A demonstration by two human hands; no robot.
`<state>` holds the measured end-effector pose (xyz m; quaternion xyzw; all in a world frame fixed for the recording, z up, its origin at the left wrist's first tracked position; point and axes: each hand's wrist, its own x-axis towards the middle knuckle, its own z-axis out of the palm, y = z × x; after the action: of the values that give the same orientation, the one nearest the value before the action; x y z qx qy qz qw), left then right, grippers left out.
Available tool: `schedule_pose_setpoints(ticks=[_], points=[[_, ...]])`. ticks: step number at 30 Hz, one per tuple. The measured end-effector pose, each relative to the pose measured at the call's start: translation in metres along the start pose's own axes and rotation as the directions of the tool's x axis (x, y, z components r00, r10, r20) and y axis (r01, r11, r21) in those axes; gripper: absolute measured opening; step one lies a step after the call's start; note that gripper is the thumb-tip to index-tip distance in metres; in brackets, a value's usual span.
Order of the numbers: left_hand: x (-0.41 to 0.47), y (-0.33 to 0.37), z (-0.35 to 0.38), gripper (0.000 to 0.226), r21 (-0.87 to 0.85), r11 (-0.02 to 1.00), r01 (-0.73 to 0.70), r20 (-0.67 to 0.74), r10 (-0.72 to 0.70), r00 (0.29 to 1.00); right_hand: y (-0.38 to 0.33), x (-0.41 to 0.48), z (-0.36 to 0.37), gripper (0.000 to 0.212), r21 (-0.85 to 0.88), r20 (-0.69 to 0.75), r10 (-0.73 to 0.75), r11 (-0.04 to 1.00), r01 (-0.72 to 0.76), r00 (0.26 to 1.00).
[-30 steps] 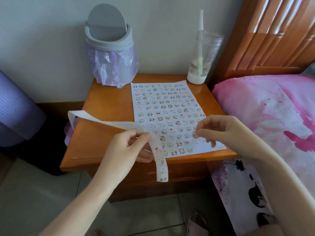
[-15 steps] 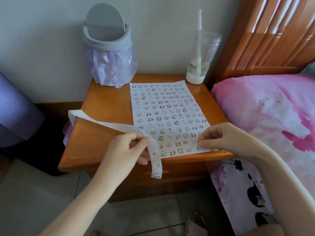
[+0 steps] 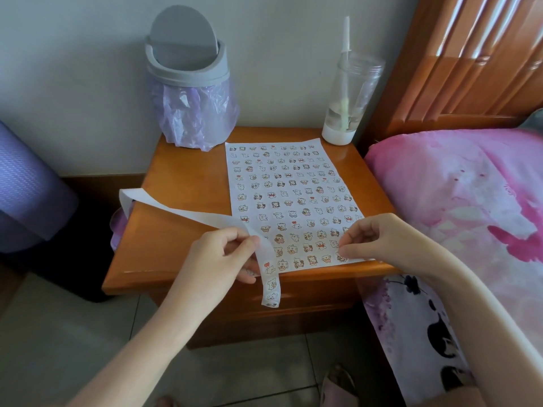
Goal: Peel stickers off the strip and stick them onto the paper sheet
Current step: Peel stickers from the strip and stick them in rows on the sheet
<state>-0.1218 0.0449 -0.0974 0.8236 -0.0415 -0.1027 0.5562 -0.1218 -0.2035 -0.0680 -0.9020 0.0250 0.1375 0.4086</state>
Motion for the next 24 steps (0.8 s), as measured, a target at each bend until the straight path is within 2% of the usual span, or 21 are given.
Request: schedule_pose_setpoints(ticks=[8, 14, 20, 24], points=[[0.0, 0.0, 0.0, 0.011, -0.016, 1.0, -0.005, 0.005, 0.005, 1.0, 0.004, 0.003, 0.003, 0.005, -0.028, -0.005, -0.03, 0.999, 0.03, 1.0], [0.001, -0.001, -0.001, 0.01, -0.027, 1.0, -0.008, 0.011, 0.008, 1.0, 0.01, 0.006, 0.001, 0.023, -0.054, -0.028, -0.042, 0.998, 0.04, 0.999], [0.002, -0.002, -0.002, 0.008, -0.022, 1.0, -0.007, 0.027, 0.007, 1.0, 0.011, 0.008, 0.0, 0.03, -0.06, -0.003, -0.017, 0.998, 0.017, 1.0], [0.003, -0.002, -0.001, 0.009, -0.02, 1.0, 0.003, 0.026, -0.002, 1.0, 0.015, 0.01, 0.0, 0.024, -0.063, -0.013, -0.04, 0.997, 0.039, 0.999]])
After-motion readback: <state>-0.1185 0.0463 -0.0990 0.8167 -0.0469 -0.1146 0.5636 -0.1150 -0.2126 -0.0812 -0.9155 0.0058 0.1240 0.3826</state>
